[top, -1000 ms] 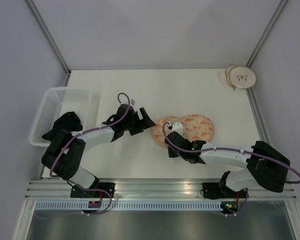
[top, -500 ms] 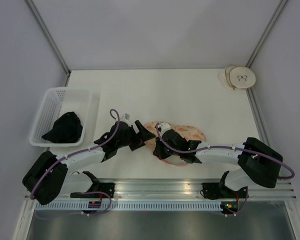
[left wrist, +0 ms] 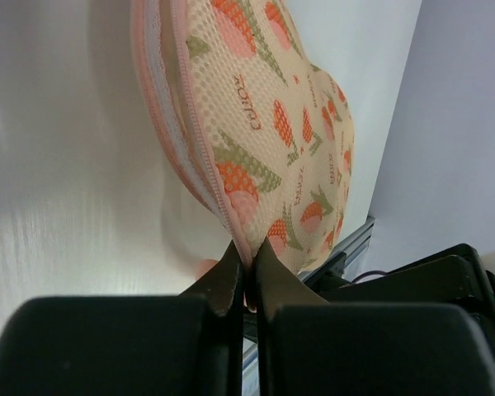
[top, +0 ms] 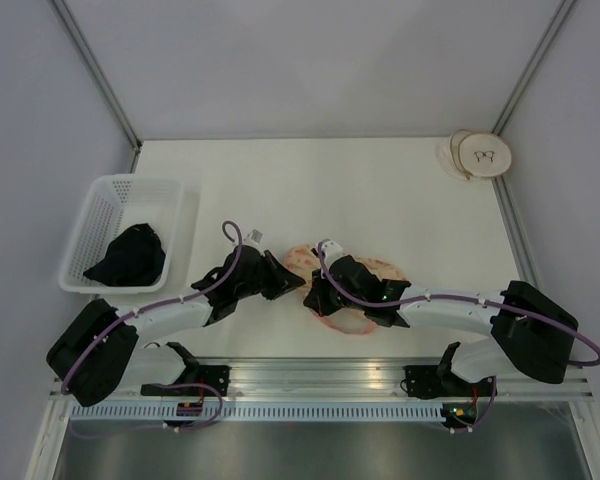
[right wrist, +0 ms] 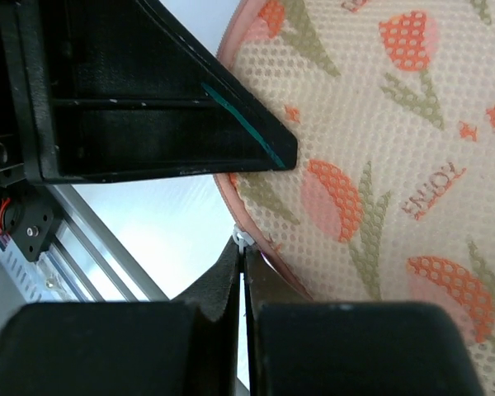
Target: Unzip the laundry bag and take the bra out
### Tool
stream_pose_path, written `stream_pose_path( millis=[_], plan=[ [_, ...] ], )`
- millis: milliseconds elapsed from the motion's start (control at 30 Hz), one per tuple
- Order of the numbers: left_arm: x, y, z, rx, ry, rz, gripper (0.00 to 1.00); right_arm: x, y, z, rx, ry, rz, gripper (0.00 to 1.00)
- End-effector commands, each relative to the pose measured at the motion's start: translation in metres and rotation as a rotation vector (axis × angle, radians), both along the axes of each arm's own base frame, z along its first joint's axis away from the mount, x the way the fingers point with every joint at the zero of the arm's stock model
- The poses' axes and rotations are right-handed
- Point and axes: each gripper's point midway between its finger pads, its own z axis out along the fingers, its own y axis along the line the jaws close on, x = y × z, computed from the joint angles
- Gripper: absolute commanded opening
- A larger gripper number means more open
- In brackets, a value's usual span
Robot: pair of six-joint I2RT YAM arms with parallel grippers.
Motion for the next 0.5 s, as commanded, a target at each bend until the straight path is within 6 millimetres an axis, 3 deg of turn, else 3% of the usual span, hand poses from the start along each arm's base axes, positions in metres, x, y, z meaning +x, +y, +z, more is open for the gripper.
stream_pose_path(
  millis=[0, 200, 333, 467],
  plan=[
    [0.015, 0.012, 0.016, 0.016, -0.062, 0.088, 0.02, 0.000, -0.004, 0.009, -0.007, -0.015, -0.005, 0.00],
    [0.049, 0.046, 0.034, 0.116, -0.145, 0.177, 0.02, -0.003, -0.047, -0.020, -0.174, 0.022, -0.116, 0.00],
    [0.066, 0.059, 0.044, 0.179, -0.183, 0.164, 0.02, -0.002, -0.072, -0.023, -0.234, 0.014, -0.197, 0.00],
    [0.084, 0.087, 0.038, 0.279, -0.170, 0.179, 0.02, 0.002, -0.103, -0.027, -0.329, 0.000, -0.312, 0.00]
  ],
)
